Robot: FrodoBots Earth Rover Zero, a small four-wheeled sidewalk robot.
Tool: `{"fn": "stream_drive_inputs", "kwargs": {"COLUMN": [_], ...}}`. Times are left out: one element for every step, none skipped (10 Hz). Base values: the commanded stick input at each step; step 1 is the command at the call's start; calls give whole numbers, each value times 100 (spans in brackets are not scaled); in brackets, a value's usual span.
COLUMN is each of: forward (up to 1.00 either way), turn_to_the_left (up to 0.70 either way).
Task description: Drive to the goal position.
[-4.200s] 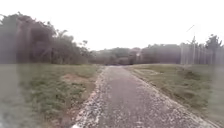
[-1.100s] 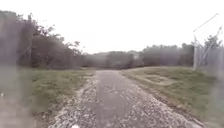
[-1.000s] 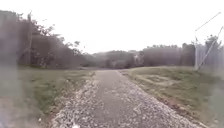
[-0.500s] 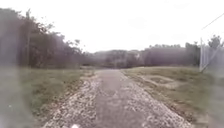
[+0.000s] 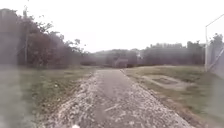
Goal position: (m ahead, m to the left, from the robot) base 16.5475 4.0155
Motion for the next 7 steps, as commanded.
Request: {"fn": "stream_drive_inputs", "kwargs": {"forward": [70, 70, 70, 70, 70, 70, 70], "turn_to_the_left": [6, 0, 0, 0, 0, 0, 0]}}
